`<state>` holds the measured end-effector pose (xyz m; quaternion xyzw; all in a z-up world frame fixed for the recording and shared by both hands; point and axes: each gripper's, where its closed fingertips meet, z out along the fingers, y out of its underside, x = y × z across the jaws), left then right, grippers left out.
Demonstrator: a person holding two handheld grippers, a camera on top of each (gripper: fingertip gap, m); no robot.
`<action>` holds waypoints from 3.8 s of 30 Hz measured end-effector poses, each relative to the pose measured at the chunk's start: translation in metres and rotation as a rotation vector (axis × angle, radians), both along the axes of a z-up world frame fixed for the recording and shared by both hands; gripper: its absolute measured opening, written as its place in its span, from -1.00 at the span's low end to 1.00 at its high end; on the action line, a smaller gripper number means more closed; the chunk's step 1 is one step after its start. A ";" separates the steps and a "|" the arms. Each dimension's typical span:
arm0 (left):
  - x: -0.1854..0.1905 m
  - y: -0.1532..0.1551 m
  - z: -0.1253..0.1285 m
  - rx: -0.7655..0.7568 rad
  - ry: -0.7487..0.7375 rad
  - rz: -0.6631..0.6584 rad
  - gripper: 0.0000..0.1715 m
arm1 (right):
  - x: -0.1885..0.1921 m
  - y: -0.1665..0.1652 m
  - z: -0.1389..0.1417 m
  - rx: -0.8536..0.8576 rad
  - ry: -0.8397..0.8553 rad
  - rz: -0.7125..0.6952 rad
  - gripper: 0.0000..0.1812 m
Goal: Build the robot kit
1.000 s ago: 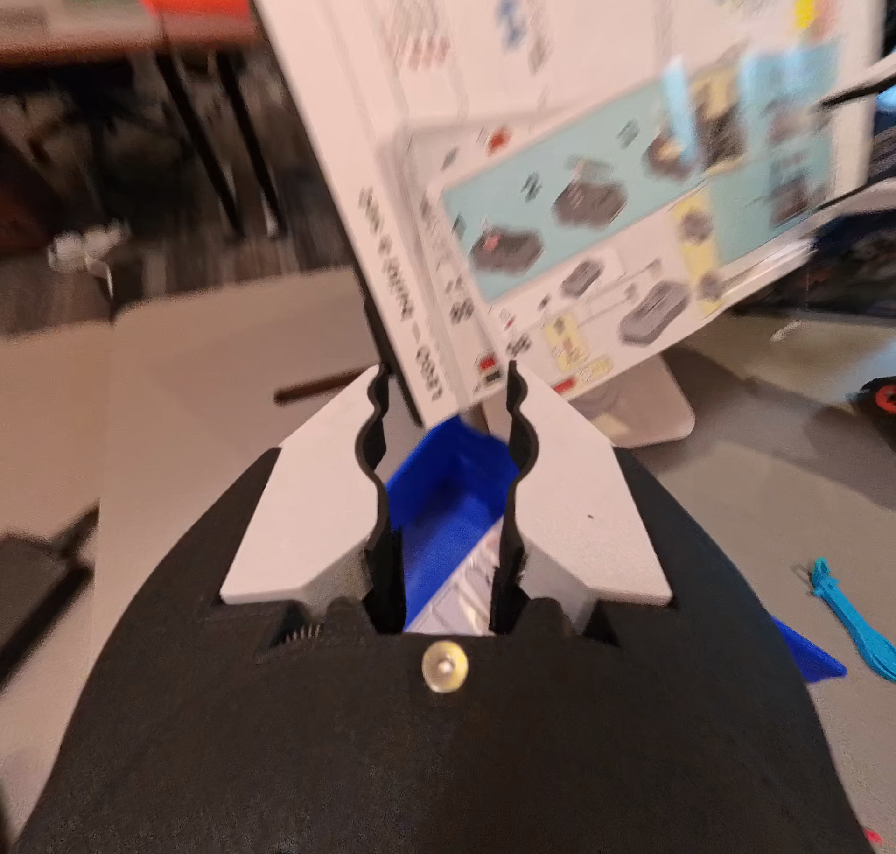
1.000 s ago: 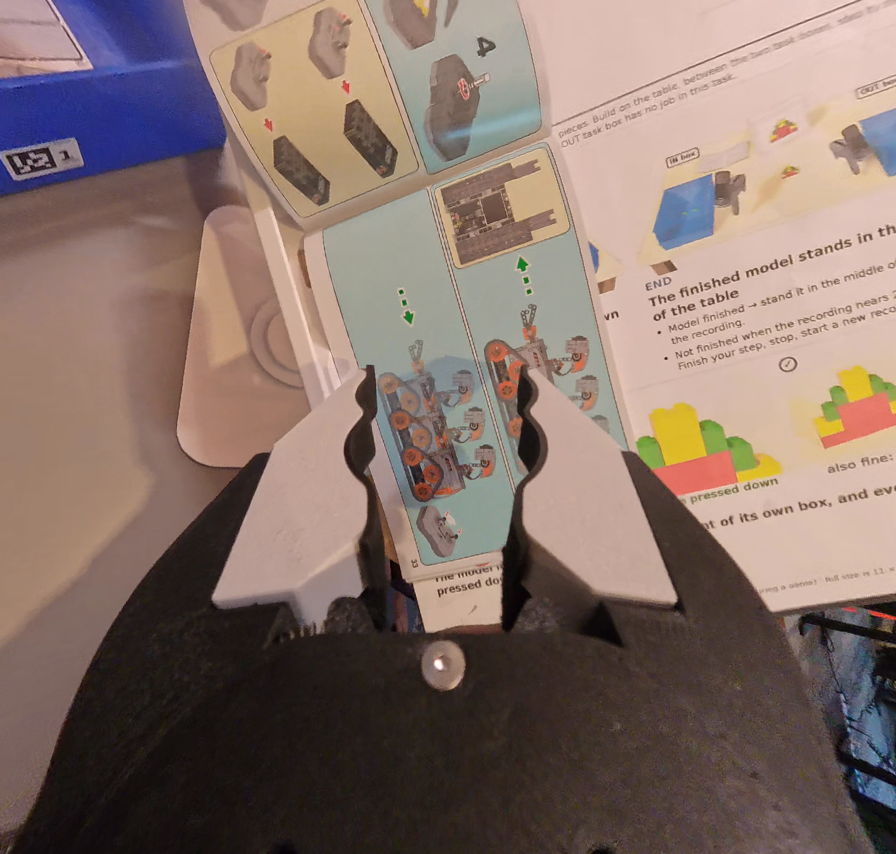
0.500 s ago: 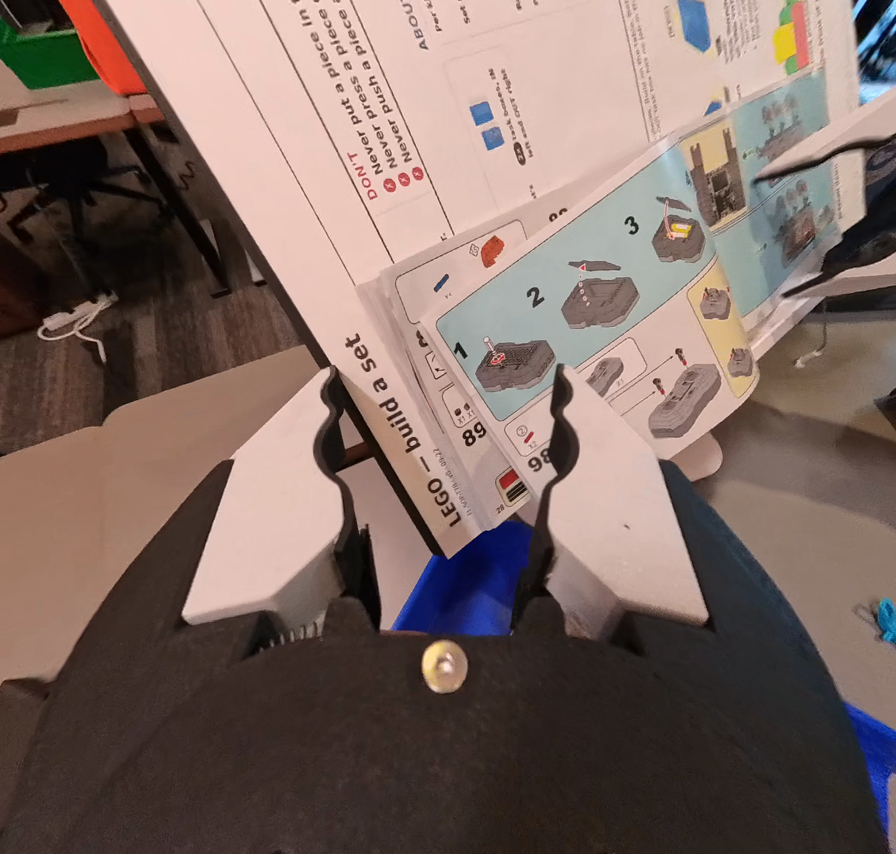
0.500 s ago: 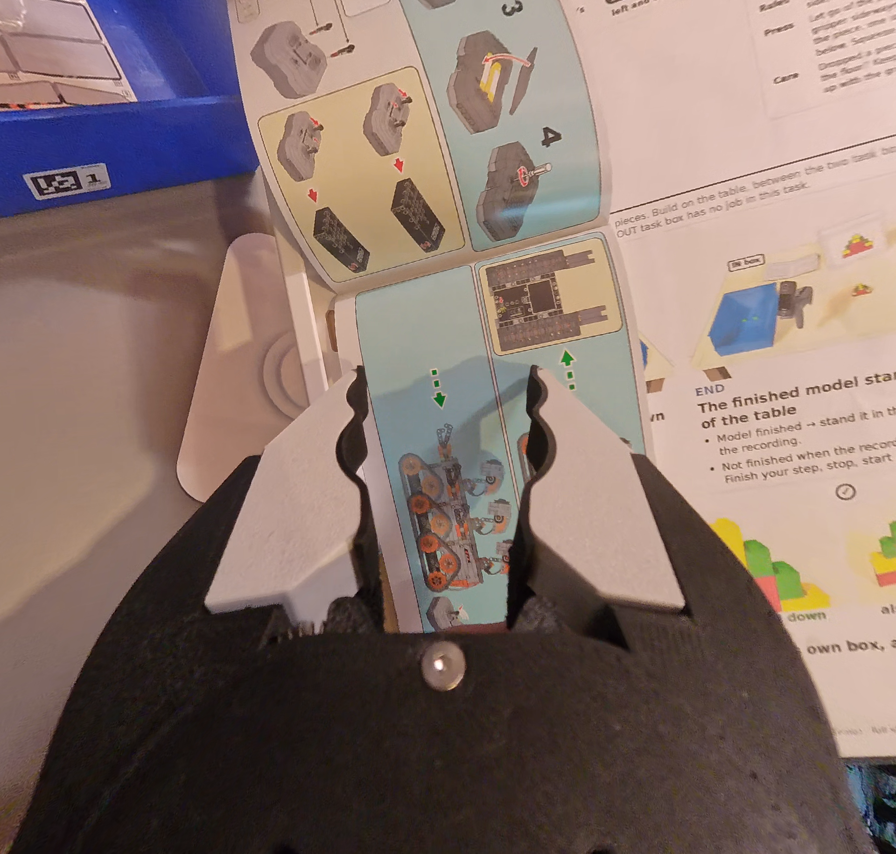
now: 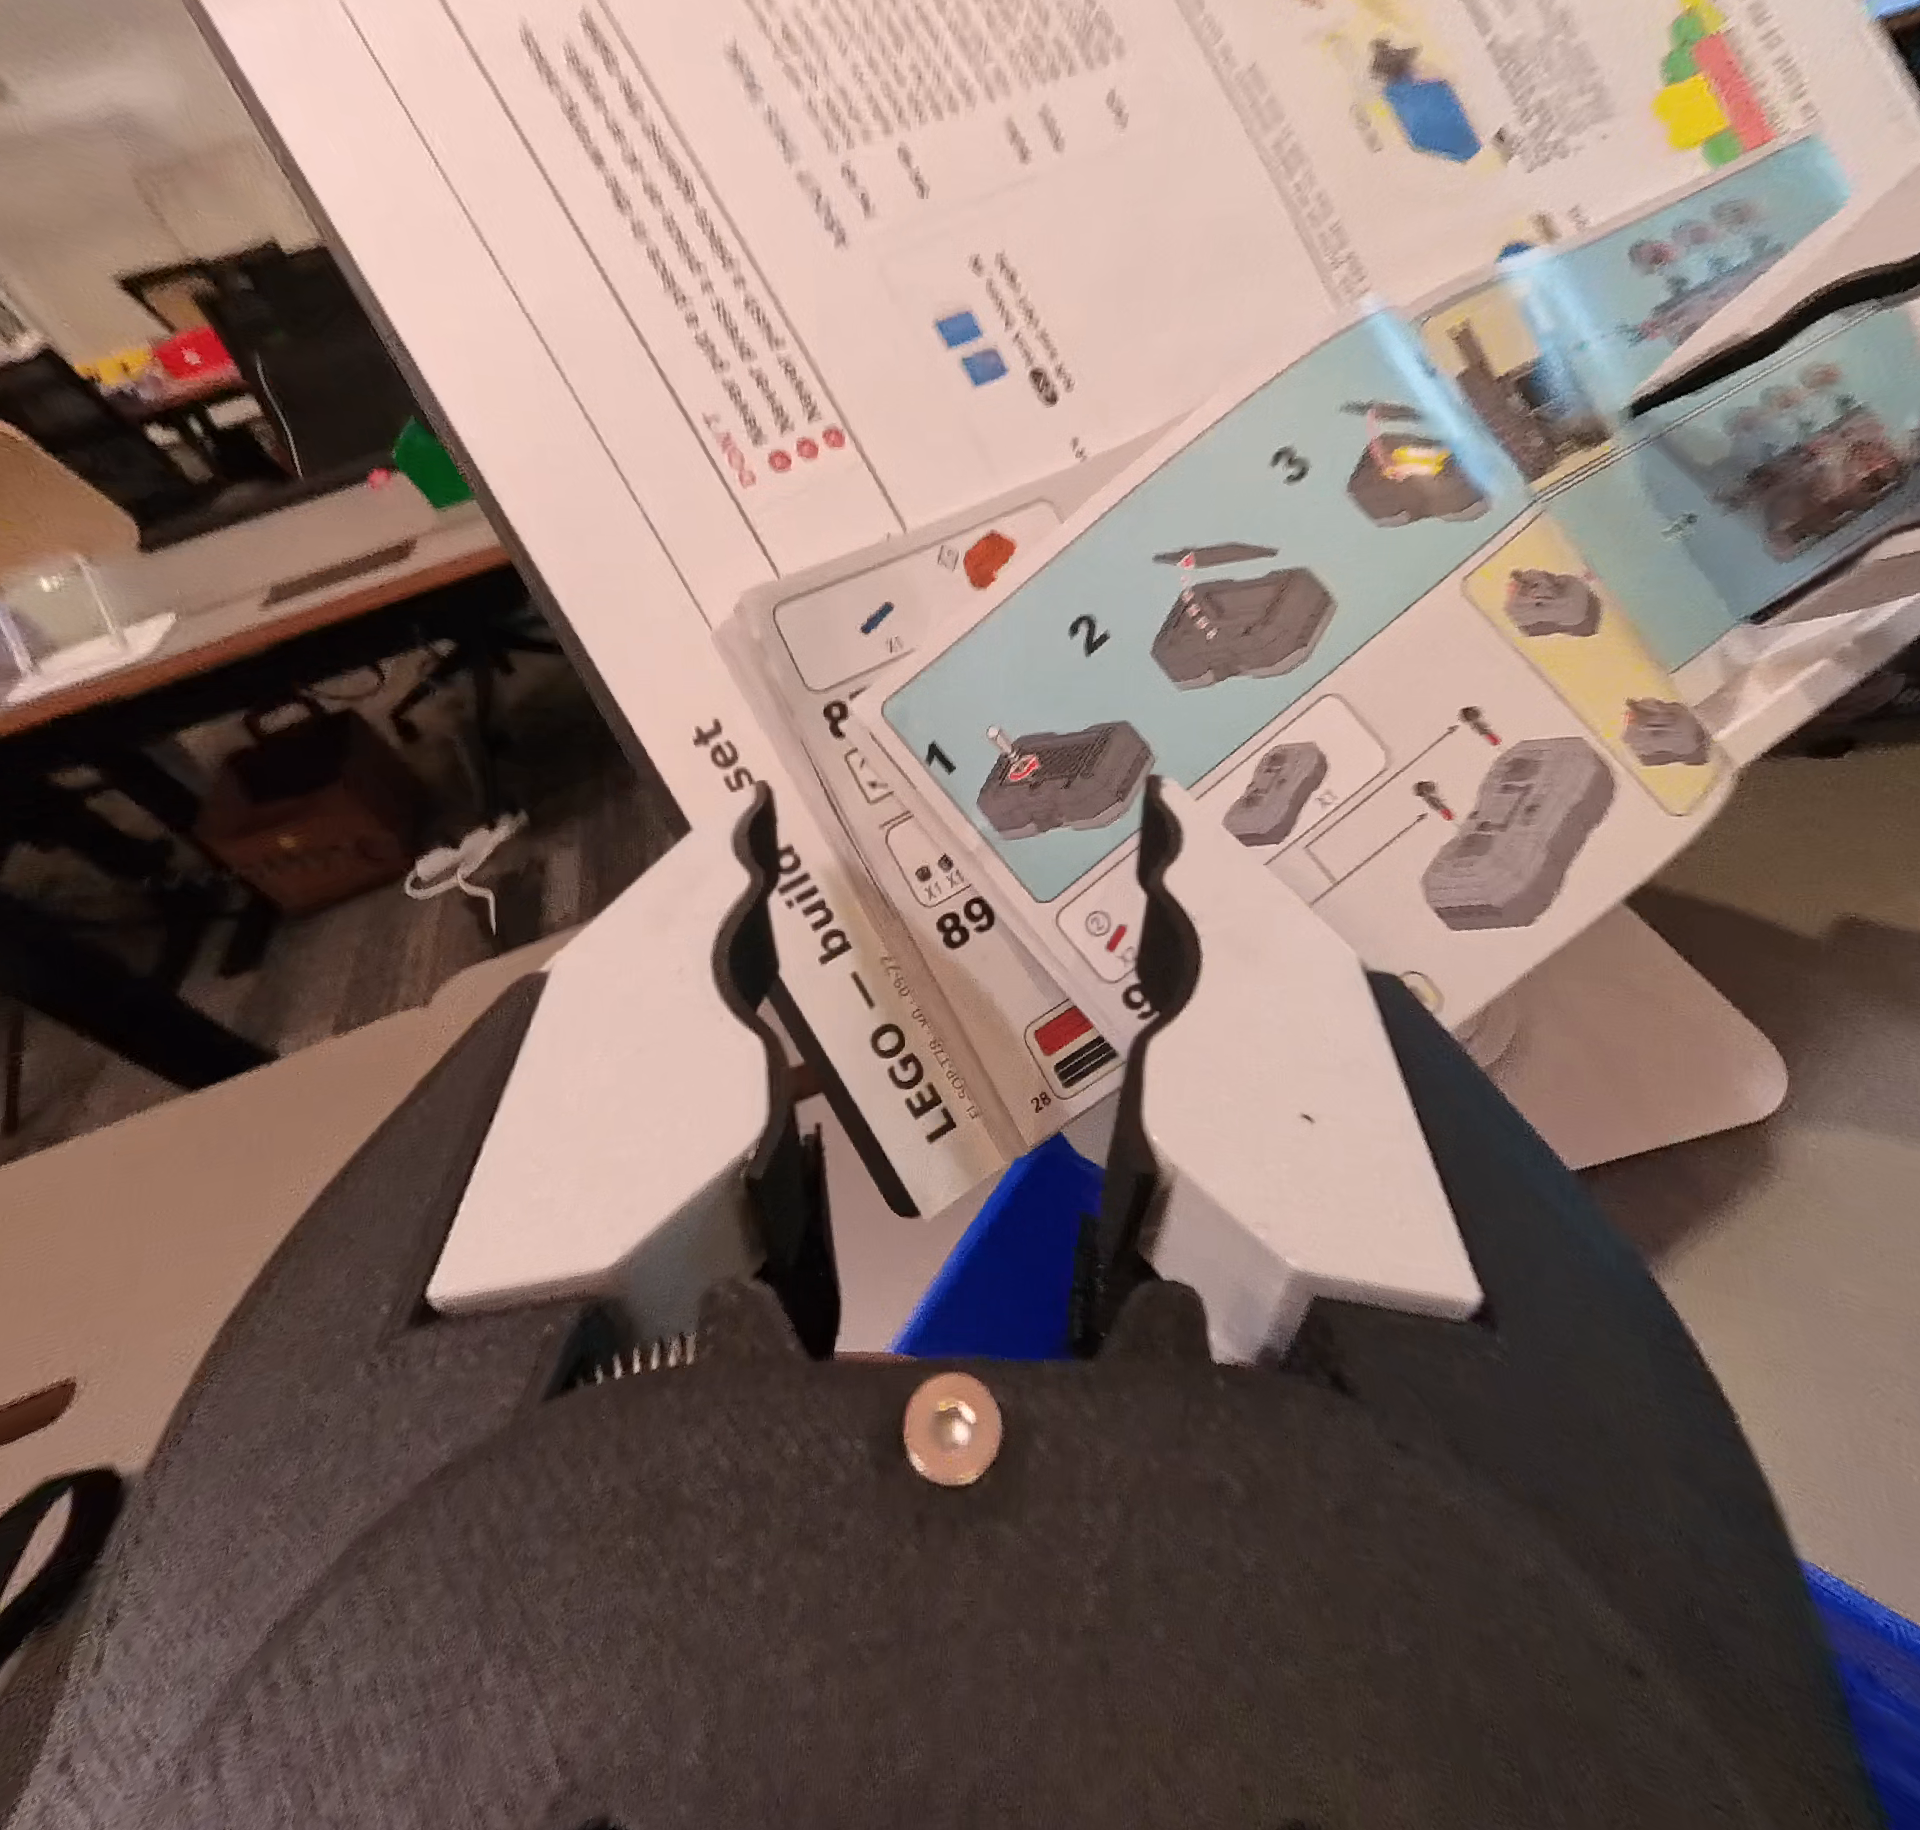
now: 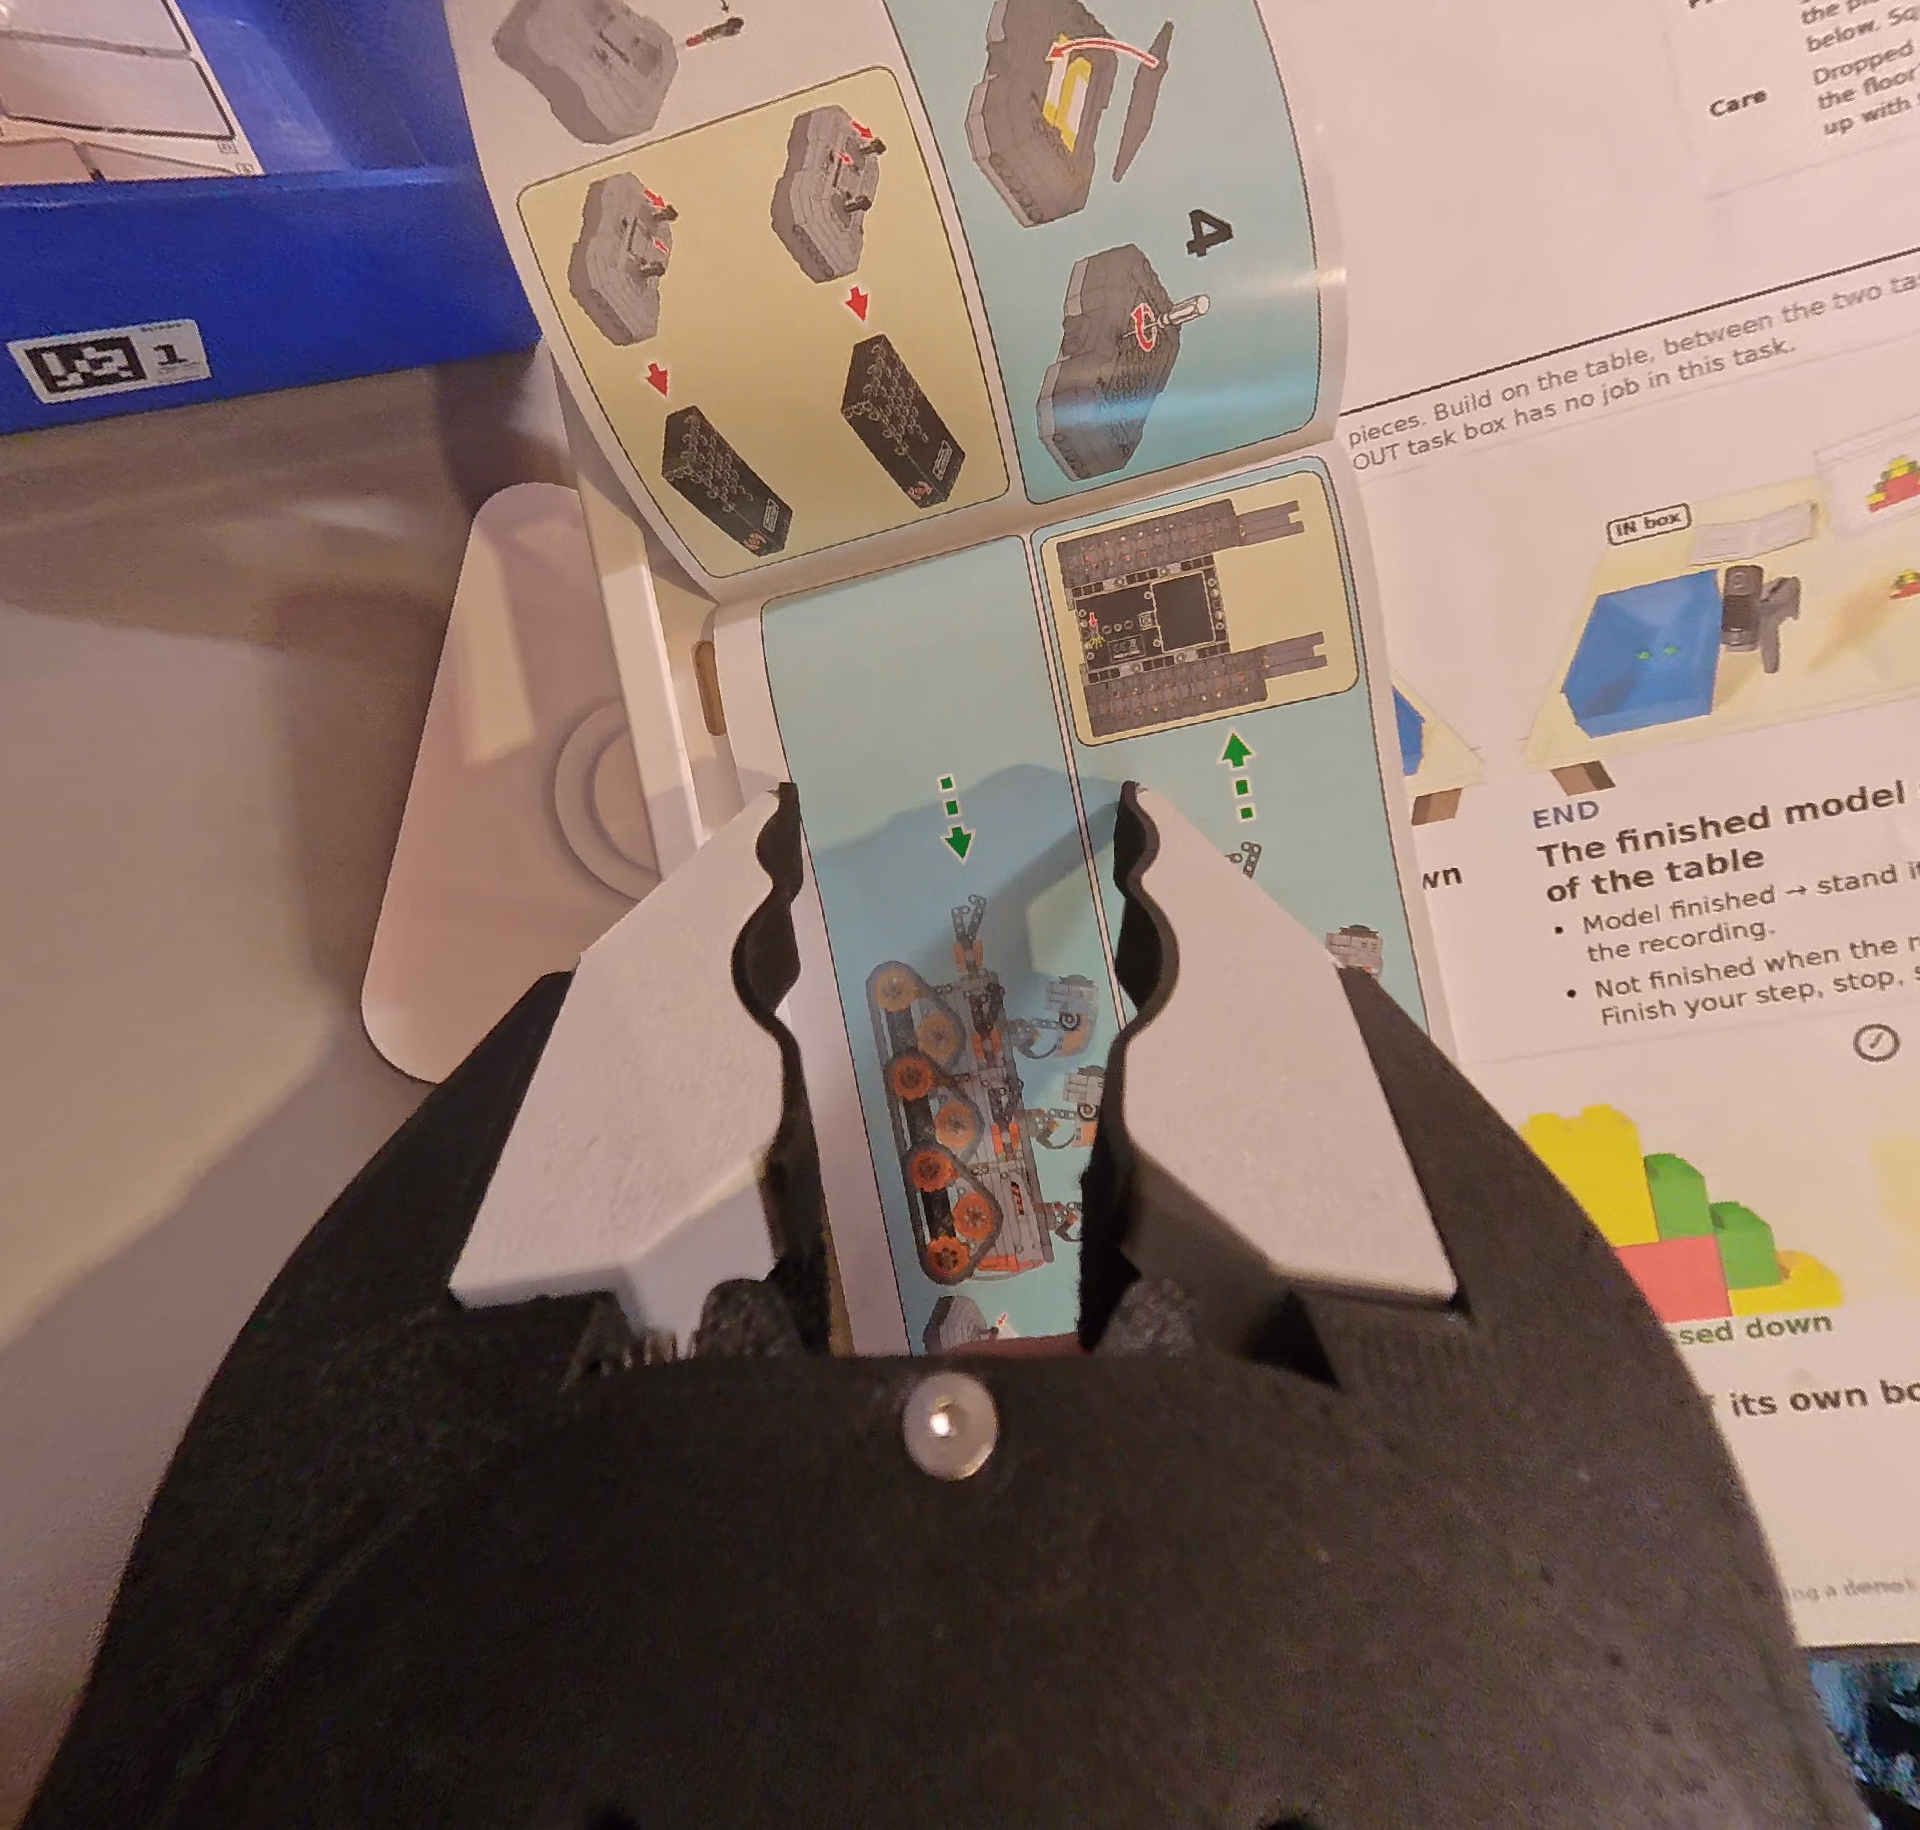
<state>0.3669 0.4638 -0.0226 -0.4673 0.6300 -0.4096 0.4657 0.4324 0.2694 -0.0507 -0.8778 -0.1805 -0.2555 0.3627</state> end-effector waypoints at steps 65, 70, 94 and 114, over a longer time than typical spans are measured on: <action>0.000 0.000 -0.012 -0.252 0.100 0.005 -0.73 | 0.056 -0.086 0.220 0.582 -0.364 -0.497 -0.82; -0.003 -0.013 -0.021 -0.266 0.111 -0.062 -0.77 | 0.035 -0.076 0.219 0.569 -0.079 -0.331 -0.77; -0.008 -0.024 -0.013 -0.391 0.054 -0.171 -0.88 | -0.056 0.077 0.023 0.600 0.537 -0.342 -0.79; -0.003 -0.026 -0.002 -0.402 0.026 -0.209 -0.96 | -0.060 0.093 0.014 0.614 0.461 -0.320 -0.67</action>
